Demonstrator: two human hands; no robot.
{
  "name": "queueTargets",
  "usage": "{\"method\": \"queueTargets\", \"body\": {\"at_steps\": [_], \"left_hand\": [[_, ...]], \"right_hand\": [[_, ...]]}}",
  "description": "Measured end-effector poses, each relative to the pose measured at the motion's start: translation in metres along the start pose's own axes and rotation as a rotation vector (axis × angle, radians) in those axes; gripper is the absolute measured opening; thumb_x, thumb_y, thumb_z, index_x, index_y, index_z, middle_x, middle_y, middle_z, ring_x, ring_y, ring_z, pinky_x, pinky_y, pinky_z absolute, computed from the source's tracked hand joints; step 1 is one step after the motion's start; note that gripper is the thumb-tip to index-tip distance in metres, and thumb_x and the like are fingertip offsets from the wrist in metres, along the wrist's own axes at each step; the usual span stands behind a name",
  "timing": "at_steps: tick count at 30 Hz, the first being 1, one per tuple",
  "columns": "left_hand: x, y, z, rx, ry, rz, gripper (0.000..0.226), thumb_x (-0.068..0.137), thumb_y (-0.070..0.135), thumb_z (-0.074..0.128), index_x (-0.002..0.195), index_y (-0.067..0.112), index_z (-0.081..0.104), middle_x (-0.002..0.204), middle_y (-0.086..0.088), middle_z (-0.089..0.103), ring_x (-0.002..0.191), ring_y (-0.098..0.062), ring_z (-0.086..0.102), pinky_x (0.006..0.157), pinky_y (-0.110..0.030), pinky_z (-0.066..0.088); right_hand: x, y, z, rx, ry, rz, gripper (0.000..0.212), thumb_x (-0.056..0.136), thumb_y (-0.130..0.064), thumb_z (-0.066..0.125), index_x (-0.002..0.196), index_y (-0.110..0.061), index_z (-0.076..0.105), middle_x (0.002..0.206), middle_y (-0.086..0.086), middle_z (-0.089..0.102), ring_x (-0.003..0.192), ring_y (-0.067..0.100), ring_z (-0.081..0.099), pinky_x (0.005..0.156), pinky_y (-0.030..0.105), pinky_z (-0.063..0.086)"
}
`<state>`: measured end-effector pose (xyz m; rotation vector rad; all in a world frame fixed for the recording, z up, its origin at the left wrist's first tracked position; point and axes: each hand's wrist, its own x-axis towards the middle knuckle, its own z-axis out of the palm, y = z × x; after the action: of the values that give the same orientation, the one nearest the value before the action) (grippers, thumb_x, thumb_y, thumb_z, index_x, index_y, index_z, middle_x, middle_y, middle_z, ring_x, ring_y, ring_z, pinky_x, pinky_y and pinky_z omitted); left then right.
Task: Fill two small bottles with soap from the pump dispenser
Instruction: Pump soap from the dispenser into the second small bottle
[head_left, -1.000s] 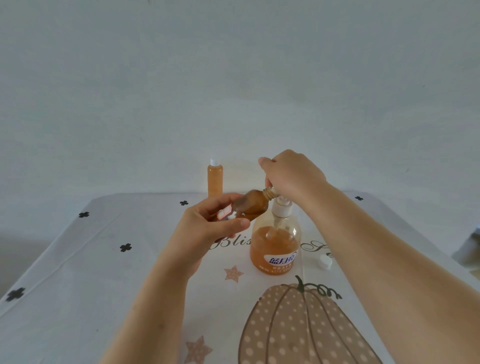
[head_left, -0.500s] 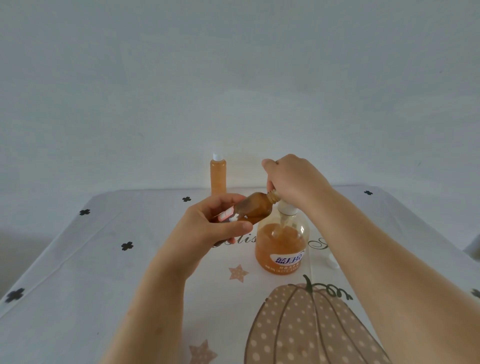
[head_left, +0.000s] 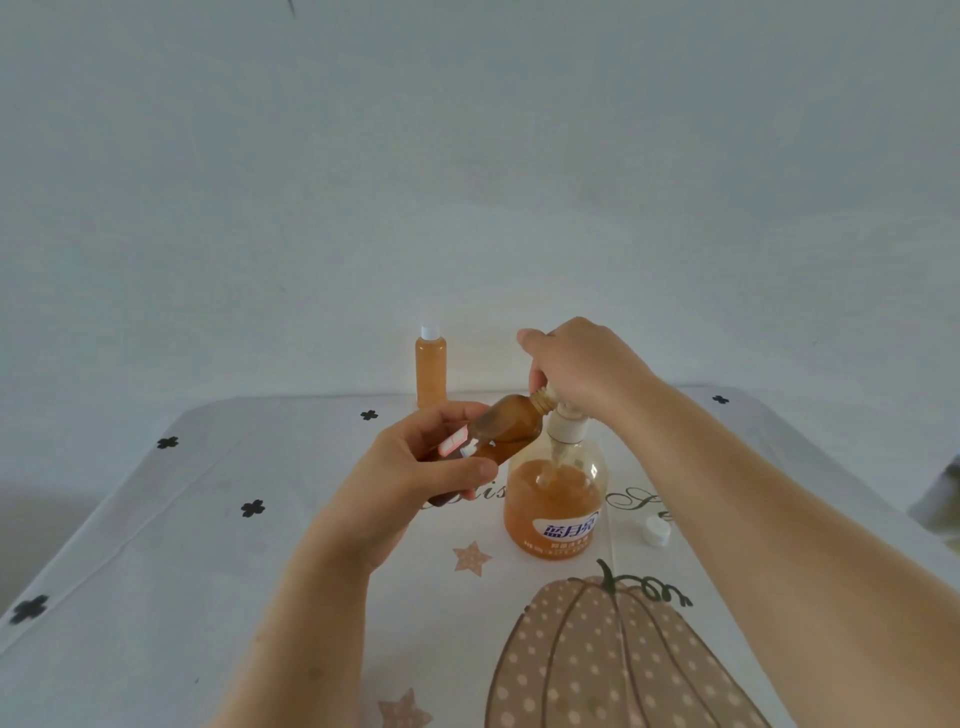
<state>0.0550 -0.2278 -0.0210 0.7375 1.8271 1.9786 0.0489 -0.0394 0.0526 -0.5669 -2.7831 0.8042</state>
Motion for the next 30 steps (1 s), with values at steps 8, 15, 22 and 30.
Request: {"method": "queueTargets", "body": {"at_steps": [8,15,22,30], "left_hand": [[-0.001,0.000,0.001,-0.006,0.035,0.029,0.040,0.069,0.006,0.079,0.101,0.029,0.077,0.079,-0.005,0.066,0.064,-0.019,0.057,0.060,-0.029,0.041],[0.000,0.000,-0.003,0.021,0.045,-0.013,0.041,0.066,0.012,0.080,0.102,0.031,0.075,0.083,-0.009,0.065,0.067,-0.020,0.058,0.066,-0.035,0.041],[0.000,0.000,-0.005,0.056,0.025,-0.049,0.041,0.066,0.012,0.081,0.099,0.033,0.075,0.083,-0.005,0.067,0.065,-0.018,0.060,0.064,-0.030,0.044],[-0.002,0.001,-0.001,0.041,0.053,-0.032,0.040,0.076,-0.003,0.077,0.100,0.029,0.076,0.079,-0.006,0.066,0.064,-0.019,0.059,0.064,-0.031,0.044]], "right_hand": [[-0.003,-0.005,-0.005,-0.090,0.003,-0.026,0.047,0.100,-0.042,0.036,0.095,-0.010,0.071,0.082,0.007,0.067,0.072,0.024,0.062,0.071,0.033,0.048],[0.003,0.000,0.007,-0.061,0.024,-0.010,0.047,0.100,-0.036,0.034,0.093,-0.008,0.071,0.088,0.009,0.069,0.074,0.025,0.060,0.069,0.034,0.046],[0.007,0.007,0.017,-0.011,0.032,-0.032,0.046,0.103,-0.033,0.033,0.096,-0.004,0.069,0.092,0.010,0.068,0.079,0.027,0.060,0.073,0.037,0.049],[0.001,0.007,0.014,0.029,0.014,-0.029,0.049,0.104,-0.038,0.035,0.102,-0.003,0.070,0.092,0.012,0.065,0.080,0.027,0.057,0.079,0.041,0.051]]}}
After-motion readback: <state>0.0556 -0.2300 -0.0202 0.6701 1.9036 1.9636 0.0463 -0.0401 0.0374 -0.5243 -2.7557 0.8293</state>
